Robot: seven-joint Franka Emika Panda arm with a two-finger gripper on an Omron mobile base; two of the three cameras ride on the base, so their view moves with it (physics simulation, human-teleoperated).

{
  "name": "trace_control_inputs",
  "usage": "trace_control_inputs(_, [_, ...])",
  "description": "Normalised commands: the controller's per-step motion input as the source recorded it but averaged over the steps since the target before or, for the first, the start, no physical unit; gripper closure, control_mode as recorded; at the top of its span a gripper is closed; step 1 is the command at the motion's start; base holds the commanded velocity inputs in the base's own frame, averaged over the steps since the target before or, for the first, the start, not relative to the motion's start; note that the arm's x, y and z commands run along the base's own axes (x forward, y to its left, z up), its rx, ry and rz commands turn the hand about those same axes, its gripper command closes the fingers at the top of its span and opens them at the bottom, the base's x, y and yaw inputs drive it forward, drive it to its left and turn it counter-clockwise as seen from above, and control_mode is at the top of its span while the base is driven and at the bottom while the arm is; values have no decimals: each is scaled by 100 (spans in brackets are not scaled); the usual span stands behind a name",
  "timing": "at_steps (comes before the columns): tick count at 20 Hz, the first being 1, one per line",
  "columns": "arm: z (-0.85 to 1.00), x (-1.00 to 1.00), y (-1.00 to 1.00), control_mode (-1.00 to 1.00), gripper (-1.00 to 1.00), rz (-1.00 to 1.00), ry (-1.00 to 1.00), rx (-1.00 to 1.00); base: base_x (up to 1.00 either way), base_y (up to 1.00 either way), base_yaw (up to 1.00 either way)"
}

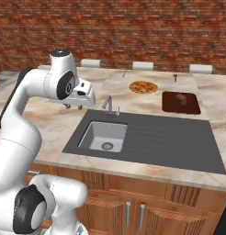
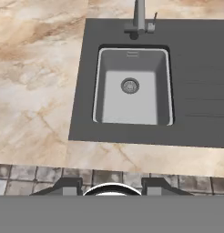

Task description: Take the pizza cutter from the drawer on the left and place it on the dining counter for cutting.

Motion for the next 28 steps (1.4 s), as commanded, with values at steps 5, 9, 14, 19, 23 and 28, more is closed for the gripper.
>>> trace_control_inputs(5, [0, -31, 20, -100, -100, 0, 0, 0, 0, 0, 0])
trace_control_inputs(9, [0, -73, 66, -100, -100, 7, 0, -6, 0, 0, 0])
trace_control_inputs(14, [-6, -73, 77, -100, -100, 10, 4, -8, 0, 0, 0])
trace_control_inputs(19, [-31, -52, 78, -100, -100, 13, 2, -9, 0, 0, 0])
trace_control_inputs(23, [-39, -24, 77, -100, -100, 16, 0, -10, 0, 0, 0])
trace_control_inputs(28, [-42, -1, 71, -100, -100, 23, -2, -13, 0, 0, 0])
